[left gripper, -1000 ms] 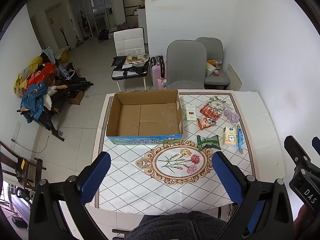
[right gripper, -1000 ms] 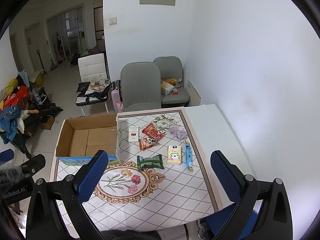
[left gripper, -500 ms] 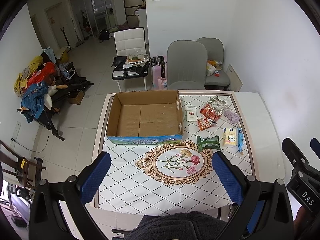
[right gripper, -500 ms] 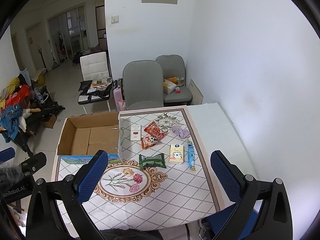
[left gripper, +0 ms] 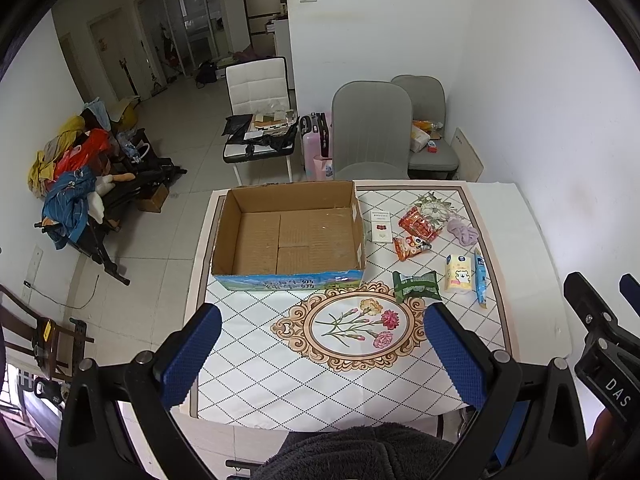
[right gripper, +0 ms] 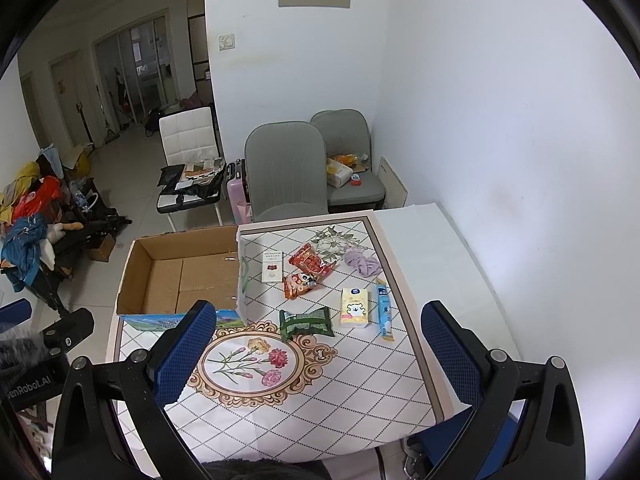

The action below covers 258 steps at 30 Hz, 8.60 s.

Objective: Organize soft objects

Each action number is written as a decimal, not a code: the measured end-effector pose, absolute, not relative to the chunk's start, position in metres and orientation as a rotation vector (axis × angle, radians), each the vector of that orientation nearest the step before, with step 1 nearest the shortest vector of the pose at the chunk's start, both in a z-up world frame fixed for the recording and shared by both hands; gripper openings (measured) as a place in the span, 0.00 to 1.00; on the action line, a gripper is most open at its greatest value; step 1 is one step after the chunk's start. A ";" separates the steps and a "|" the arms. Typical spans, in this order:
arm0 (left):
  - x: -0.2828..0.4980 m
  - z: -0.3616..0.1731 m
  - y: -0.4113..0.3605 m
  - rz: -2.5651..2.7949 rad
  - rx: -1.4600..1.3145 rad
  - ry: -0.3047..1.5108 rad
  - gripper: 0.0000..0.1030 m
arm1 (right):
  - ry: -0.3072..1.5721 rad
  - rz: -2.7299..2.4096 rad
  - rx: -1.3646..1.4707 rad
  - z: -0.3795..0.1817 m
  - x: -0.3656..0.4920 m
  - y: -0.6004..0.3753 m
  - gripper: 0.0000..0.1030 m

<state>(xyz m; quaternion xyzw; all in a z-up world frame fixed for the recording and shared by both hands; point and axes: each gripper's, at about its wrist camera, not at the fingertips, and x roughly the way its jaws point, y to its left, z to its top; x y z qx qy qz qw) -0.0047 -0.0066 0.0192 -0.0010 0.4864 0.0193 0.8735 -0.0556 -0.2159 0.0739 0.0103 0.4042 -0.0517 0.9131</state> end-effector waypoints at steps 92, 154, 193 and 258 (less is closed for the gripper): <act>0.227 -0.345 -0.177 -0.322 0.095 1.709 0.31 | 1.607 -0.084 0.548 -0.368 0.171 -0.333 0.64; 0.368 -0.299 0.161 -0.145 -0.210 1.609 0.93 | 1.556 0.194 -0.002 -0.312 0.369 0.026 0.93; 0.298 -0.212 -0.121 -0.289 0.322 1.323 0.96 | 1.422 -0.039 0.294 -0.236 0.251 -0.323 0.95; 0.287 -0.170 0.018 -0.247 -0.085 1.418 0.44 | 1.438 0.295 0.277 -0.186 0.271 -0.180 0.16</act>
